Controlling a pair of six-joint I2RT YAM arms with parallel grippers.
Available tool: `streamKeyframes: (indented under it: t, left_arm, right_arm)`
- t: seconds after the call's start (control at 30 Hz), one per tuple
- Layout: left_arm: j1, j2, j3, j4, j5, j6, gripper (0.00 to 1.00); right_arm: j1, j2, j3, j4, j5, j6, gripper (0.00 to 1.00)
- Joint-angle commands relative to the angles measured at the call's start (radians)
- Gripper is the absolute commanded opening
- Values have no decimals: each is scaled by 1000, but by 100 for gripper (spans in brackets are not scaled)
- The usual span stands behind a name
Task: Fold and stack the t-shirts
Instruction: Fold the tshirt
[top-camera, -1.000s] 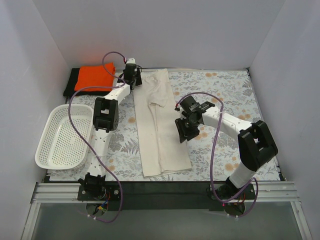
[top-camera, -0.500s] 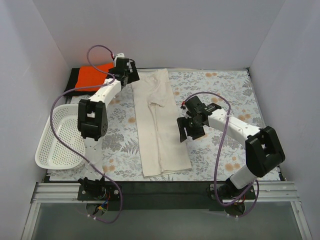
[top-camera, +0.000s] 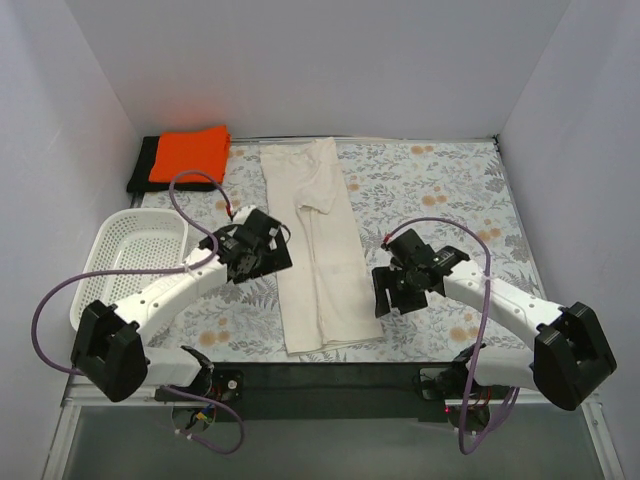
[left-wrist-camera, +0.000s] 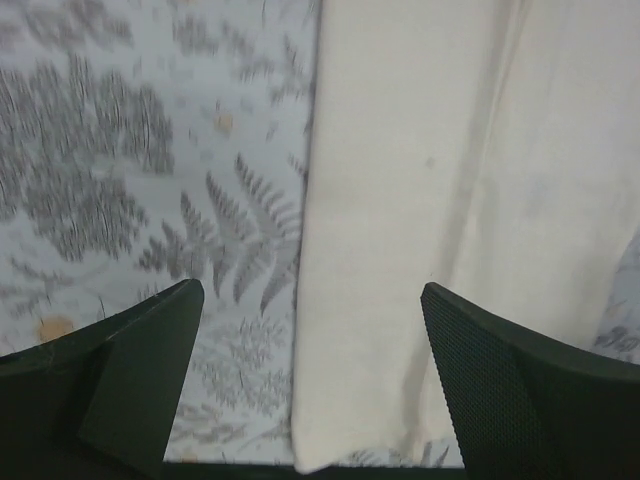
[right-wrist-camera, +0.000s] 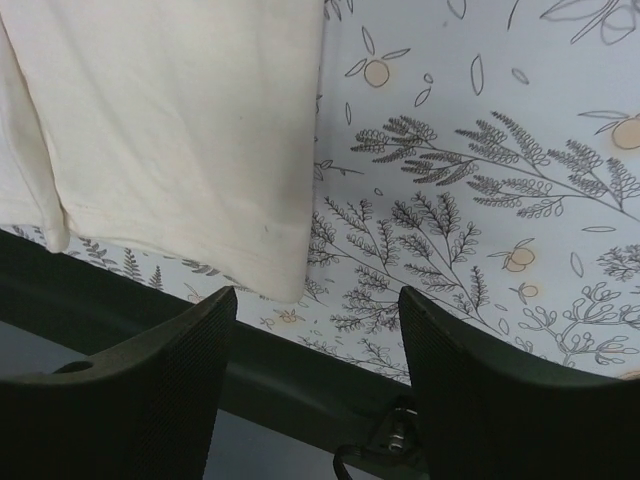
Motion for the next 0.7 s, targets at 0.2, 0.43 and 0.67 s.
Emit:
streamKeyframes:
  t: [0.2,0.43,0.67]
  left_arm:
    - [-412,-75,-205,-251,73,-587,79]
    - [-498,-9,-213,-263,73,-678,69]
    - [-504,11,-237,-214,93,-677,67]
  right_arm:
    - [78,-90,-93,46,26,79,53]
    - [119,-55,-102,93,34,111,48]
    - [182,15,-87,104,76,142,48]
